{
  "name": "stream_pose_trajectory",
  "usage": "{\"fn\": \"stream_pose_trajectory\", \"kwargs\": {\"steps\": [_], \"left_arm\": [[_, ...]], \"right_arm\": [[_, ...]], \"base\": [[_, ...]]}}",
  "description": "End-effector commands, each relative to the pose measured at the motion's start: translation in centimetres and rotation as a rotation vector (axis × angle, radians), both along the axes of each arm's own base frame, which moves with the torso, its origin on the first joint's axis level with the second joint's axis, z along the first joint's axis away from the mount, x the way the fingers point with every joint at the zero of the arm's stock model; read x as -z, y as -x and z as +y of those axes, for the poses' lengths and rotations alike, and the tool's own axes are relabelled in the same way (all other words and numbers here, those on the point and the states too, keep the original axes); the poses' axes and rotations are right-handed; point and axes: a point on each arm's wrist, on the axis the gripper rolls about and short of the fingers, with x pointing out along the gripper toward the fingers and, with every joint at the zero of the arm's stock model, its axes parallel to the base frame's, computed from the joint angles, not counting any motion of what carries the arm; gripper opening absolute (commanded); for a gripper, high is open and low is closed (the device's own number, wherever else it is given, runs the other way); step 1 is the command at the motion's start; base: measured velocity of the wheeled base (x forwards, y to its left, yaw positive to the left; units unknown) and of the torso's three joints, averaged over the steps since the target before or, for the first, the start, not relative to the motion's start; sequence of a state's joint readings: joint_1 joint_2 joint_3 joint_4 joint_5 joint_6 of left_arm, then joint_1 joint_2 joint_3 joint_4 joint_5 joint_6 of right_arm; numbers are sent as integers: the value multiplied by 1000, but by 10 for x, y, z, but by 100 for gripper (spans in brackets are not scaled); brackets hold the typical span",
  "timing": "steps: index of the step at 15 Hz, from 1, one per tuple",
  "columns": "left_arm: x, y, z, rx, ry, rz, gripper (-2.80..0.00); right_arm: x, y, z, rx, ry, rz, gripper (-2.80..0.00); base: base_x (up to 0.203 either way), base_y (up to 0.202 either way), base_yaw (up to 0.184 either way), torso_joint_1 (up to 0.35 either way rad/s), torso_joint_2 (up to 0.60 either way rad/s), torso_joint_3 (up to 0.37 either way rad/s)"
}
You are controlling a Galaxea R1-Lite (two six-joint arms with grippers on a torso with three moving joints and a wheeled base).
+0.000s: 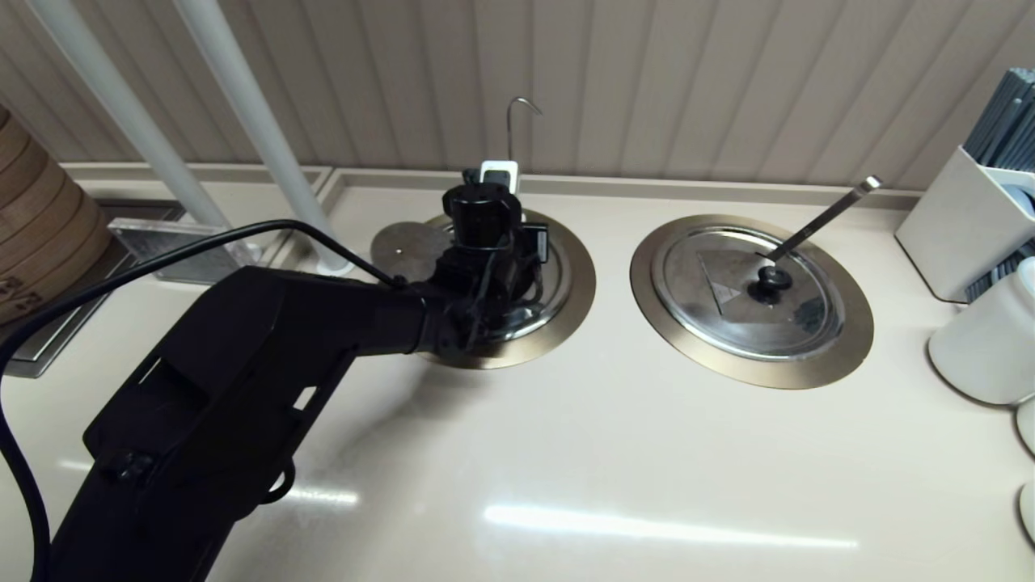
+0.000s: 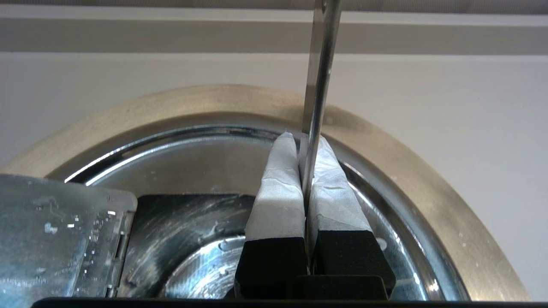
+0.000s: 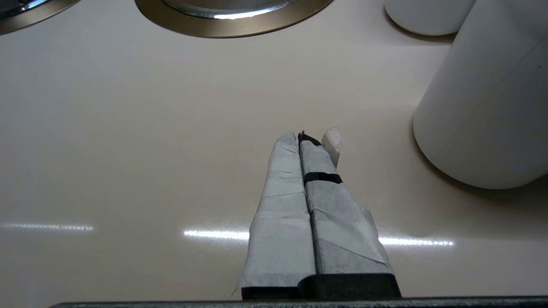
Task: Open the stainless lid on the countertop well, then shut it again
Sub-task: Stir with a spoon
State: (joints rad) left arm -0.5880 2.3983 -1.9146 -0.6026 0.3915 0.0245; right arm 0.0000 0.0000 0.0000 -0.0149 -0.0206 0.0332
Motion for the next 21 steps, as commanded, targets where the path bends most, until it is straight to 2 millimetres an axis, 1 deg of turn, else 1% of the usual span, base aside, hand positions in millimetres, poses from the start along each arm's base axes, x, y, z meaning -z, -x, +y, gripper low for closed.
{"fn": "stream_pose_trajectory", "kwargs": {"steps": [1,3,7,9,11,12,13,21], "left_arm": [[9,-10,-1,-2,-7,7,-280],[17,-14,-1,29,-19,18,-280],[14,-13,-1,29,-15,14,-280],[10,-11,0,26,-9,7,-280],[12,-12,-1,23,-10,10,-280],[12,-12,-1,21,-10,10,-66],[11,-11,0,20,-9,9,0],[-2,-4,3,23,11,4,0]], "right_arm": [[1,0,0,1,-1,4,-280],[1,0,0,1,-1,4,-280],[1,0,0,1,-1,4,-280],[1,0,0,1,-1,4,-280],[1,0,0,1,0,4,-280],[1,0,0,-1,-1,4,-280],[1,0,0,1,-1,4,-280],[1,0,0,0,-1,4,-280]], "base": [[0,0,0,0,0,0],[0,0,0,0,0,0],[0,0,0,0,0,0],[0,0,0,0,0,0],[0,0,0,0,0,0],[0,0,0,0,0,0],[0,0,0,0,0,0],[0,0,0,0,0,0]]}}
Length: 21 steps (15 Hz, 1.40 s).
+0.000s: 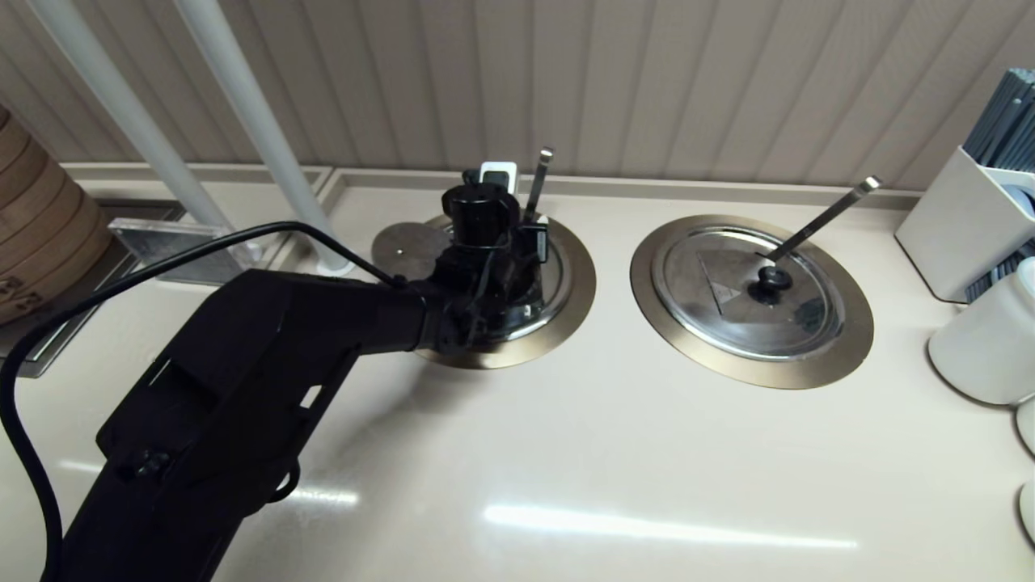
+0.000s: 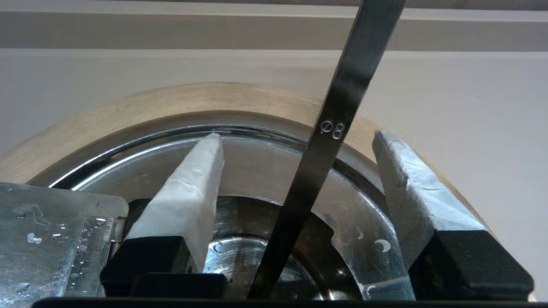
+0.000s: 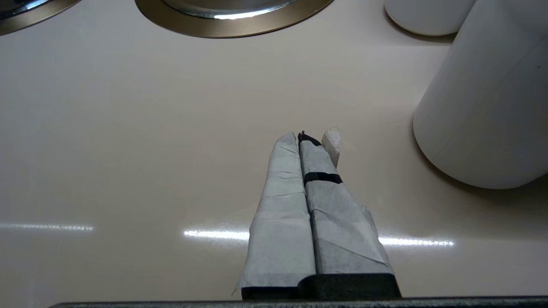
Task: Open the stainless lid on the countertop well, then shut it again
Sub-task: Stir with a spoon, then close the lid
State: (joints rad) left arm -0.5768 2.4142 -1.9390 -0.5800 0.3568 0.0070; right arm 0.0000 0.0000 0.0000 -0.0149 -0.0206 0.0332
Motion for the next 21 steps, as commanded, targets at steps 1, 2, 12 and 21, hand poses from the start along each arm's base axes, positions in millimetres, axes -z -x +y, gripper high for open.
{"fn": "stream_pose_trajectory", "kwargs": {"steps": [1,2,12,21], "left_arm": [[-8,5,3,-1,8,-3,0],[-12,9,6,3,15,0,0],[-46,65,58,-18,47,76,0],[-81,122,166,-242,512,241,0]], "right_arm": [[1,0,0,1,-1,4,-280],[1,0,0,1,-1,4,-280],[1,0,0,1,0,4,-280],[1,0,0,0,0,4,-280]], "base": [[0,0,0,0,0,0],[0,0,0,0,0,0],[0,0,0,0,0,0],[0,0,0,0,0,0]]}}
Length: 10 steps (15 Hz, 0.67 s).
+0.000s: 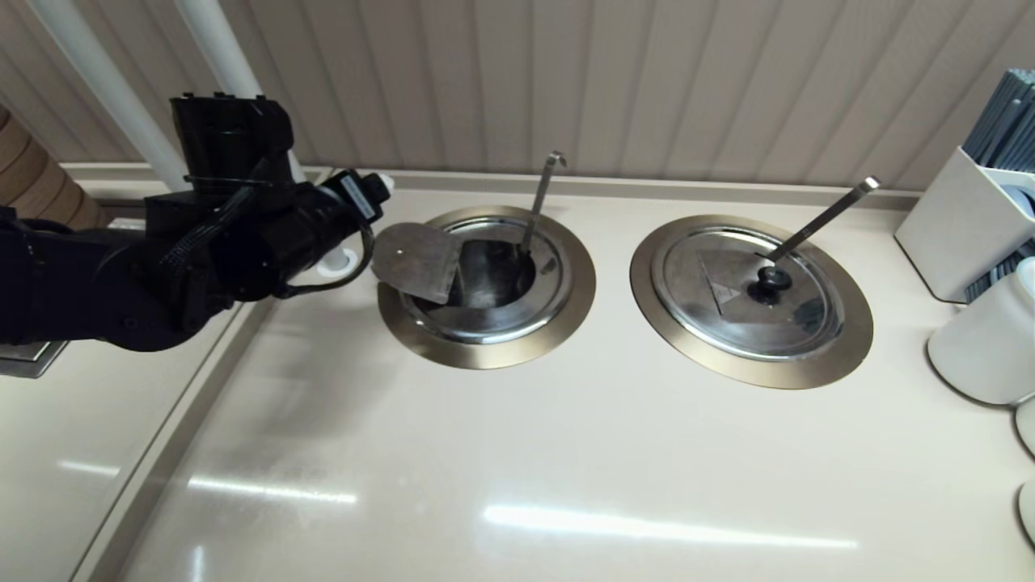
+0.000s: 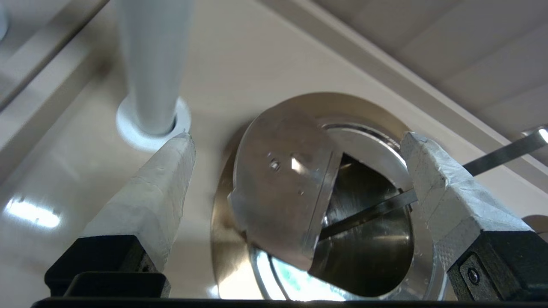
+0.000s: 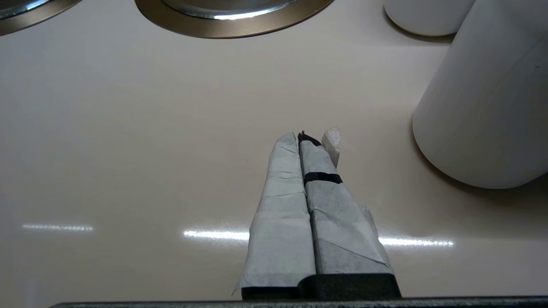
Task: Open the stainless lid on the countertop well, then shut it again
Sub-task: Close the lid
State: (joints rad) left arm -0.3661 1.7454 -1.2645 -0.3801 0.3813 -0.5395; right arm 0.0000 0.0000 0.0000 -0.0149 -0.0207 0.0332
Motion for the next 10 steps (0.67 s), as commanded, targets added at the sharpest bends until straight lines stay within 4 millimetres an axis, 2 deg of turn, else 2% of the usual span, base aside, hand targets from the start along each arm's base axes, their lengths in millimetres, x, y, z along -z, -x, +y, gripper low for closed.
{"fn": "stream_pose_trajectory", "kwargs": {"steps": [1,5,10], "left_arm": [[-5,11,12,-35,98,20,0],[18,9,14,-40,151,92,0],[48,-12,3,72,213,191,0]], "right_arm": [[1,0,0,1,-1,4,-280],[1,0,0,1,-1,4,-280],[1,0,0,1,-1,4,-280]], "base": [[0,0,0,0,0,0],[0,0,0,0,0,0],[0,0,0,0,0,0]]}}
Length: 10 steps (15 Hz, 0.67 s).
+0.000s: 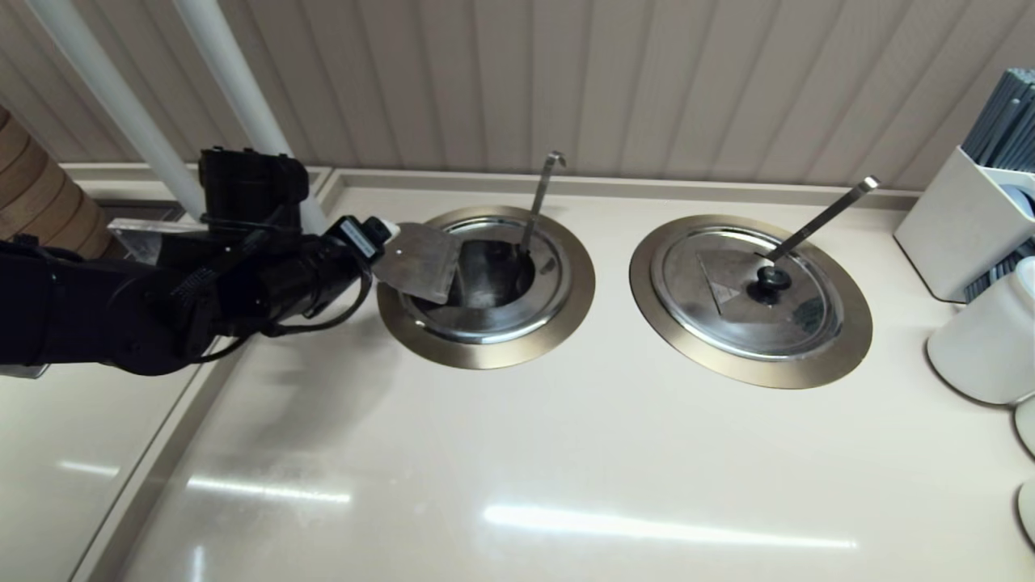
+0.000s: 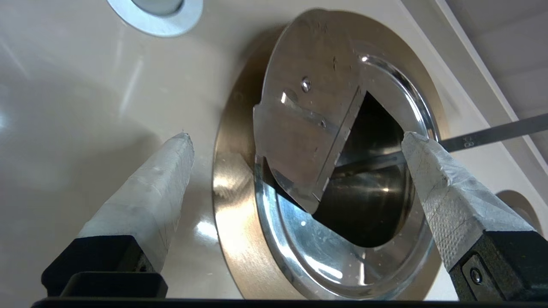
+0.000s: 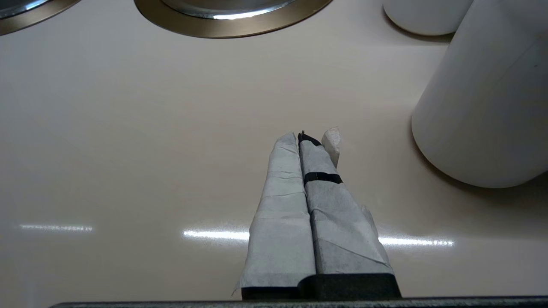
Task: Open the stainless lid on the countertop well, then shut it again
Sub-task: Close the lid
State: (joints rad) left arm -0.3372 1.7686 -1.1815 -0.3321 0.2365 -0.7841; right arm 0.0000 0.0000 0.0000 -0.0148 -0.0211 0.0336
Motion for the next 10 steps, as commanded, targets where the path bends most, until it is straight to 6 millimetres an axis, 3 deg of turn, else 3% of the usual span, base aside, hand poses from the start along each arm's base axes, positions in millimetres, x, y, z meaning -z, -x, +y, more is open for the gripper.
{"fn": "stream_pose_trajectory", "kwargs": {"steps": [1,7,10], "left_arm": [[14,-10,-4,43,23,33,0],[30,-25,-9,63,35,33,0],[29,-25,-9,67,43,14,0]], "right_arm": [[1,0,0,0,0,4,-280],[1,0,0,0,0,4,-280],[1,0,0,0,0,4,-280]], "base": [[0,0,0,0,0,0],[0,0,0,0,0,0],[0,0,0,0,0,0]]}}
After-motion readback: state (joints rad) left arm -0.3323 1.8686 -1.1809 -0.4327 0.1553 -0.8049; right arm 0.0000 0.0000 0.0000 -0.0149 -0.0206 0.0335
